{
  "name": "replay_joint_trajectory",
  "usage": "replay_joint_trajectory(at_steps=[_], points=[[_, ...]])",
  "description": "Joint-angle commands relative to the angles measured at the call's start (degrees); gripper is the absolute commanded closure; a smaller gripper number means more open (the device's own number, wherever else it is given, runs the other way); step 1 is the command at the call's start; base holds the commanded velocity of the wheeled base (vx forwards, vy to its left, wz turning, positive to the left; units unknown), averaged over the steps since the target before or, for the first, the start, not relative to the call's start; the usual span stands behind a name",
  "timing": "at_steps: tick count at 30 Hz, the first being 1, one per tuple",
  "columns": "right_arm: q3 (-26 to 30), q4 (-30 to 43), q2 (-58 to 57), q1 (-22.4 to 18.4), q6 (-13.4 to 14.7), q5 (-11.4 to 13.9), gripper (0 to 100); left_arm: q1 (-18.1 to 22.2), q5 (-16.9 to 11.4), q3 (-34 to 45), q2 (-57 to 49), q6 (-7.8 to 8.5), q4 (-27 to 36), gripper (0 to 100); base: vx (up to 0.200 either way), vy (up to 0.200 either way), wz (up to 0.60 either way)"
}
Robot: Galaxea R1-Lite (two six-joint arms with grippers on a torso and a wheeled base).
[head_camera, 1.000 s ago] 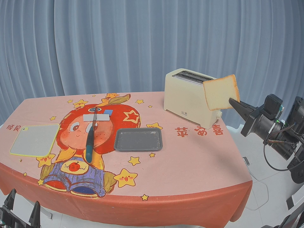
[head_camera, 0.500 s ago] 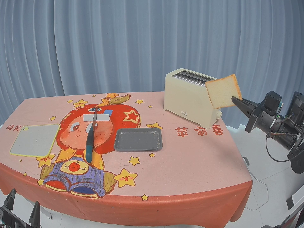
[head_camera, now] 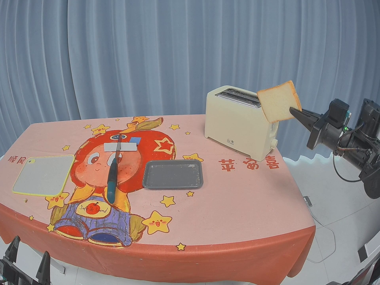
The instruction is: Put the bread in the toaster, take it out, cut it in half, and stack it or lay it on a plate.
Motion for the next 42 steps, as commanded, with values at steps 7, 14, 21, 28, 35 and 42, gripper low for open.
replay_joint_trajectory(at_steps=[7,14,21,28,35,42], points=[[-6.74,0.47,4.52,-1.55,-0.45,2.01,100,0.02,0.01,1.01,-0.93,-0.01,0.0,0,0.0,0.0,0.0],[-13.51,7.5,6.27,-3.39,-1.68,2.01,100,0.02,0.01,1.01,-0.93,-0.01,0.0,0,0.0,0.0,0.0],[-19.14,8.64,10.76,-5.77,-3.35,3.86,100,0.02,0.01,1.01,-0.93,-0.01,0.0,0,0.0,0.0,0.0],[-22.74,13.04,11.9,-6.29,-5.02,5.97,100,0.02,0.01,1.01,-0.93,-0.01,0.0,0,0.0,0.0,0.0],[-27.75,19.01,12.25,-6.29,-5.99,7.37,100,0.02,0.01,1.01,-0.93,-0.01,0.0,0,0.0,0.0,0.0],[-32.76,23.76,13.39,-5.85,-7.66,7.9,100,0.02,0.01,1.01,-0.93,-0.01,0.0,0,0.0,0.0,0.0]])
